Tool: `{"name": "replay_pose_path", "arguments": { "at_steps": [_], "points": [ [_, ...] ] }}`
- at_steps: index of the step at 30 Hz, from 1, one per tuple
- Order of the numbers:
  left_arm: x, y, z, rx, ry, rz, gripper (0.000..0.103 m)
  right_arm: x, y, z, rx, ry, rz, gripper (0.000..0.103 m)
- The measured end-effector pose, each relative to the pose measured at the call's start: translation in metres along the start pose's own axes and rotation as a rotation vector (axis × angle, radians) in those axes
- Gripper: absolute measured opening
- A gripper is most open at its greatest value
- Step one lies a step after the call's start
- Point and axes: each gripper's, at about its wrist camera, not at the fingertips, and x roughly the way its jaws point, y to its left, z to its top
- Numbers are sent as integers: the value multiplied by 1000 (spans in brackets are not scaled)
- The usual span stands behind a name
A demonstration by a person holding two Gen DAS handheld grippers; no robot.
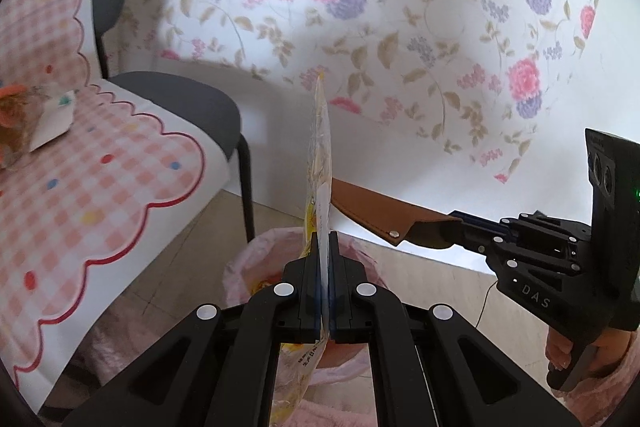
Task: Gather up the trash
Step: 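Carry both items to the pink bin and release them inside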
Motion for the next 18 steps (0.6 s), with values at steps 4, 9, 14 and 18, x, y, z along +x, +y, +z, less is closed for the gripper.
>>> {"name": "replay_pose_path", "arguments": {
  "at_steps": [4,9,14,18],
  "points": [
    [22,-1,1,6,32,2,4,14,-9,-3,21,32,-5,5],
    [40,0,0,6,79,4,12,32,-15,-6,44,69,15,5],
    [44,5,0,-8,81,-4,43,48,-18,-5,77,98,45,25],
    [35,14,2,-33,58,22,43,49,-17,-4,71,89,50,34]
  ]
}}
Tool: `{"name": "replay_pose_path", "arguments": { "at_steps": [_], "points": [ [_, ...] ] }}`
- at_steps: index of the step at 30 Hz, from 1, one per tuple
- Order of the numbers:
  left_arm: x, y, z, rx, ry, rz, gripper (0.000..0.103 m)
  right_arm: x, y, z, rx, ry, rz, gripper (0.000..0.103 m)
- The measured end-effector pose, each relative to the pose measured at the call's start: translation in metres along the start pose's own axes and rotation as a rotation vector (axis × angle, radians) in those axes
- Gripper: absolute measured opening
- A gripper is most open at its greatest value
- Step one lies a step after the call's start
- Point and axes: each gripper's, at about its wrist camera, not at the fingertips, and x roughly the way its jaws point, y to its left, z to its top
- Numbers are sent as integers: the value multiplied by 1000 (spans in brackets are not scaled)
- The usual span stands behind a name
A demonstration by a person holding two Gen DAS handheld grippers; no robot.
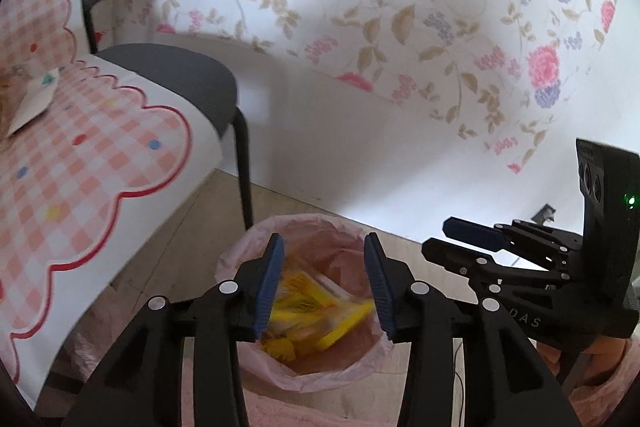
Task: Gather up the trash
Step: 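Carry both items to the pink bin and release them inside, then return to the chair and grasp the white paper bag with the left gripper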
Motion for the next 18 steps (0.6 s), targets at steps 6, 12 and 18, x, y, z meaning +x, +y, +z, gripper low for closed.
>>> {"name": "replay_pose_path", "arguments": {
  "at_steps": [6,12,18],
  "points": [
    [-29,19,-2,-30,-75,114,43,-12,2,9,10,-67,5,34],
    [-57,42,-6,-68,-114,194,43,-22,14,24,-9,-127,47,34],
    [-97,74,-8,-121,-182,262,43,-15,49,54,-79,-157,120,34]
  ]
}}
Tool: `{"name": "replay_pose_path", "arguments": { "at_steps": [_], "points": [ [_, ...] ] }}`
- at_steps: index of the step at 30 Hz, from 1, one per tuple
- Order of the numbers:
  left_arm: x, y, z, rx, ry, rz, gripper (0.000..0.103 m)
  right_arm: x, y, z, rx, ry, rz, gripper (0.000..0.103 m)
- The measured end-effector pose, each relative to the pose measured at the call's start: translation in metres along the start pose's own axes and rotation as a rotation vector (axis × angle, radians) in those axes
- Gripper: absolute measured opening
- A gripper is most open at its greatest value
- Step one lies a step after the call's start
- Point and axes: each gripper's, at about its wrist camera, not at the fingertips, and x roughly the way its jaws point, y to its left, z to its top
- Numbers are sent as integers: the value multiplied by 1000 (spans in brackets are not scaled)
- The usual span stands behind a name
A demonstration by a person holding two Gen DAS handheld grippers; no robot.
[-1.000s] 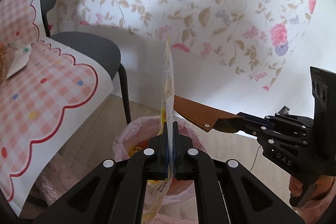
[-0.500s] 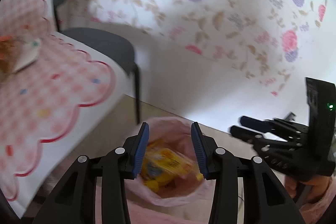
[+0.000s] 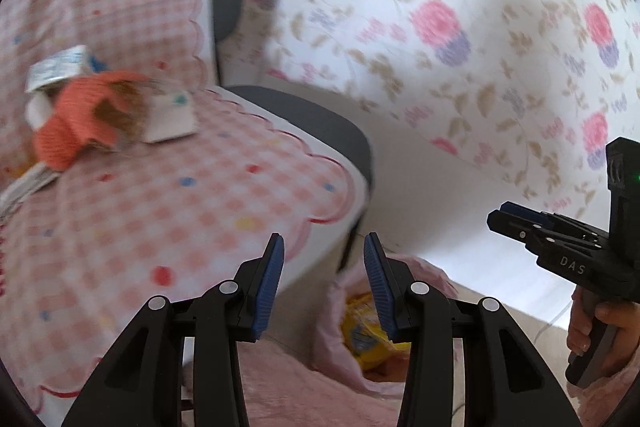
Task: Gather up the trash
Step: 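Return to the chair and grasp the white paper bag with the left gripper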
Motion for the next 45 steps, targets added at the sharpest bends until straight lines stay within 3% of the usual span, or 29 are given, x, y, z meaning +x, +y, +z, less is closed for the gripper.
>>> {"name": "replay_pose_path", "arguments": {
  "at_steps": [11,19,23,27,34,38,39,45],
  "points": [
    [-33,86,11,-128,-38,209,45,49,74,52,-137,-10,144,34],
    [-51,157,13,-210,-51,344,45,94,115,81,-227,15,179,40],
    [-57,194,16,-260,-62,400,58,120,138,96,-257,28,212,42],
    [-52,221,20,-246,-43,452,58,142,160,112,-287,31,225,43],
    [-10,271,23,-166,102,528,58,165,185,128,-307,34,249,44],
    [5,287,31,-163,142,475,63,172,192,130,-309,39,253,44],
    [7,289,33,-151,144,476,69,174,193,130,-306,41,253,44],
    [26,298,41,-67,187,488,77,179,194,131,-301,48,244,45]
  ]
}}
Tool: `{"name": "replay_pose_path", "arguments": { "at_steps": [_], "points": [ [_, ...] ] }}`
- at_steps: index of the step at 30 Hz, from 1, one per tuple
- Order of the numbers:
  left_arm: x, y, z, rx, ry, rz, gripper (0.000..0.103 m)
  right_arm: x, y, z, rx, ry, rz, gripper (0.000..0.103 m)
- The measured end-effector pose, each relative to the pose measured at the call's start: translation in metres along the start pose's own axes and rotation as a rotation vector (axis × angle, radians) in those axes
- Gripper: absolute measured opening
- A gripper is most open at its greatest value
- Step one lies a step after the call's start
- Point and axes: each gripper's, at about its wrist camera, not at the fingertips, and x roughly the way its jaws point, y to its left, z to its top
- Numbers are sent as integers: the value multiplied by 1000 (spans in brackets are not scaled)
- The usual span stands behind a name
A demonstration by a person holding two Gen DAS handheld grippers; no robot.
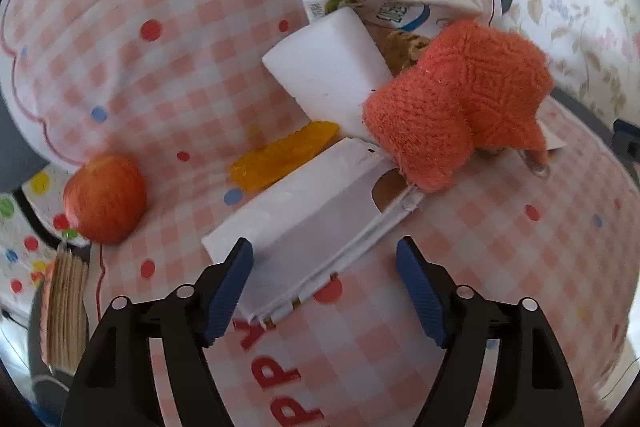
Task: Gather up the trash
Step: 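Return to the chair and grasp the white paper bag with the left gripper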
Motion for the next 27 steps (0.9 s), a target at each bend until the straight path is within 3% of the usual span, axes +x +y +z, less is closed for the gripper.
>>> {"name": "replay_pose_path", "arguments": {
  "at_steps": [5,8,13,19,21,24,27],
  "points": [
    [17,-19,11,95,28,49,77,-2,1,1,2,-6,0,45],
    [22,-13,14,68,40,19,77,-4,1,1,3,-12,2,45],
    [17,-12,12,69,29,41,62,-12,-3,-2,10,-19,-2,45],
    [-11,-31,7,143,-3,95,19,-28,-4,-3,1,-48,-9,45],
    [-14,-25,9,137,-6,136,9,-32,-6,-3,7,-56,-8,45],
    [-31,-9,2,67,-2,104,5,-35,-6,-3,13,-65,-1,45],
    [-61,9,0,-65,-22,-25,5,-35,-5,-4,5,-66,6,45]
  ]
}}
